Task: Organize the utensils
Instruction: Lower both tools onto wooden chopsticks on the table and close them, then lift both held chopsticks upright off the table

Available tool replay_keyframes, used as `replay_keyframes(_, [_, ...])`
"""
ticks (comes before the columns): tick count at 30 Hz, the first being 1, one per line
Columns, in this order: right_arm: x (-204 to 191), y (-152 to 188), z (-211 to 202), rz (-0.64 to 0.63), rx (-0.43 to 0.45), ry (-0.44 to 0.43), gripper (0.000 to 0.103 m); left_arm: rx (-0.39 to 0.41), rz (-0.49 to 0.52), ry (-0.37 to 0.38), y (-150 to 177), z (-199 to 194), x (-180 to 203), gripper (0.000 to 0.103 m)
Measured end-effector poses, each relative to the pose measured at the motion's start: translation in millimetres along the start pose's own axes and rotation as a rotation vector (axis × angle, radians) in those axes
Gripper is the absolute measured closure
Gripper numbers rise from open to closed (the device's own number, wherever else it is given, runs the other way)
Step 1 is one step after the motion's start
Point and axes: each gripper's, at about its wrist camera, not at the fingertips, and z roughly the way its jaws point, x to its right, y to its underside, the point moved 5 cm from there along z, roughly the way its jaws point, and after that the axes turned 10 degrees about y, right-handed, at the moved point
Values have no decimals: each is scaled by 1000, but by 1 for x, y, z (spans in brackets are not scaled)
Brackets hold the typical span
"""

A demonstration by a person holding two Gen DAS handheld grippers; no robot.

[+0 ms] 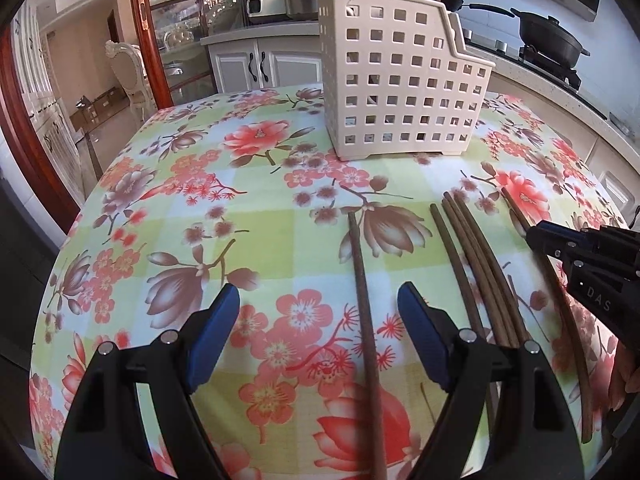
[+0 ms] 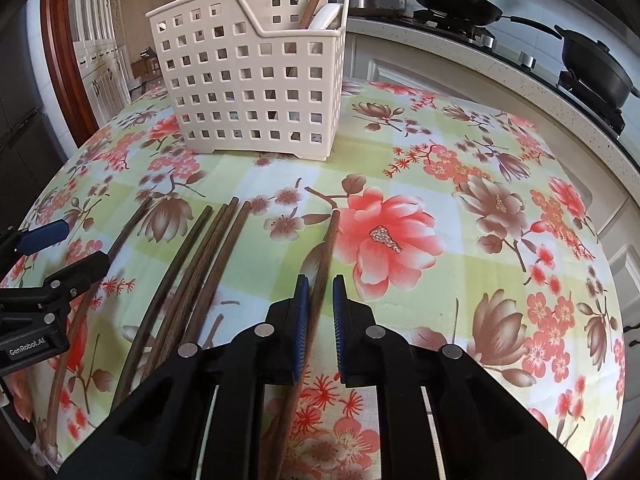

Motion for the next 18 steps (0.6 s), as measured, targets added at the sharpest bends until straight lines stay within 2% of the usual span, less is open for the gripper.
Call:
replay_keyframes(3, [0,-1,1,-5,-6,-1,92,-5,5,4,-2,3,4,26])
replay_keyframes(6, [0,-2,1,-5,-8,0,92,-26,6,17,-5,9,7,46])
replay_keyframes(7, [-1,-3,2,-7,-9,0,92,-42,2,26,-5,13,8,56])
replay_keyframes(13, [0,-4,4,-20,-14,-11,92,-41,8,37,-8,17,11,69])
replay_keyframes(15, [-1,-5,4,-28,-13,-9,92,-44,16,40,-10,19,12,78])
replay_keyframes(17, [-2,-5,4,-31,-9,-13,93,-48,26,35,-12,20,11,94])
replay_keyframes(18, [-2,-5,4,-29,-6,-14,94,-49,29,33,-12,20,11,96])
